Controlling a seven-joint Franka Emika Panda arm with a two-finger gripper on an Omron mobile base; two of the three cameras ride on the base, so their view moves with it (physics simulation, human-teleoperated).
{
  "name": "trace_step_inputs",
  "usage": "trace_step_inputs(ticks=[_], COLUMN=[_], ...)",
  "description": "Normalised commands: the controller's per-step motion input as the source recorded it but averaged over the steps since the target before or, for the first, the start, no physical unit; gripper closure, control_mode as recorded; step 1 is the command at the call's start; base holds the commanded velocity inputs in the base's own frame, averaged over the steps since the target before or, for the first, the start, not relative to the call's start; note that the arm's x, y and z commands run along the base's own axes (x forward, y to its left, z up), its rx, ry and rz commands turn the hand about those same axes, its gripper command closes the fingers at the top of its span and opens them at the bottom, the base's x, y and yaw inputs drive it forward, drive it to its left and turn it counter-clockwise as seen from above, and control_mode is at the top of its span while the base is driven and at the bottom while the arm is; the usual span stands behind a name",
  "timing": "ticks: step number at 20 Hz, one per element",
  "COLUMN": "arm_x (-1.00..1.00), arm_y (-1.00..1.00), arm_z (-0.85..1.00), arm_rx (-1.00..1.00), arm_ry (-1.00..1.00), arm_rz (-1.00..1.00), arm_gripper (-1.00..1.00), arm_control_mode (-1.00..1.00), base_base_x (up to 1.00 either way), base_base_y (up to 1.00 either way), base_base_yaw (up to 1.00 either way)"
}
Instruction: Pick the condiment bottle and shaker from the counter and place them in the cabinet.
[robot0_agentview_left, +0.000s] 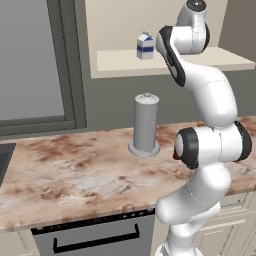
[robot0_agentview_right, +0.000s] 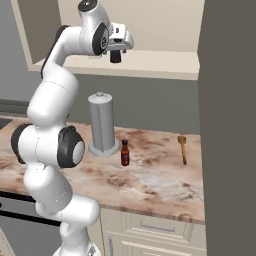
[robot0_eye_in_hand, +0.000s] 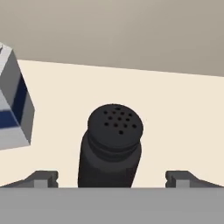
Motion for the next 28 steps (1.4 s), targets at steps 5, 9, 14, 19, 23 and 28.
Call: trace_step_inputs(ticks=[5,9,14,19,23,28], arm_x=[-0.58,-0.68,-0.80,-0.66,-0.55,-0.51], arm_y=[0.00,0.00,0.00,0.00,-0.05,-0.12], arm_z=[-0.11,-0.14,-0.10,-0.02,-0.07,-0.12], arm_rx=[0.00,0.00,0.00,0.01,0.03,0.05], arm_ry=[-0.20,-0.21,-0.17,-0.03,0.00,0.00], arm_rz=[0.00,0.02,0.01,0.00,0.00,0.00], arm_gripper=[-1.00,-1.00,-1.00,-1.00,-1.00,-1.00], arm_control_mode=[-1.00,-1.00,-1.00,-1.00,-1.00,-1.00], base_base_x=[0.00,0.00,0.00,0.00,0.00,0.00], base_base_y=[0.00,0.00,0.00,0.00,0.00,0.00], base_base_yaw=[0.00,0.00,0.00,0.00,0.00,0.00])
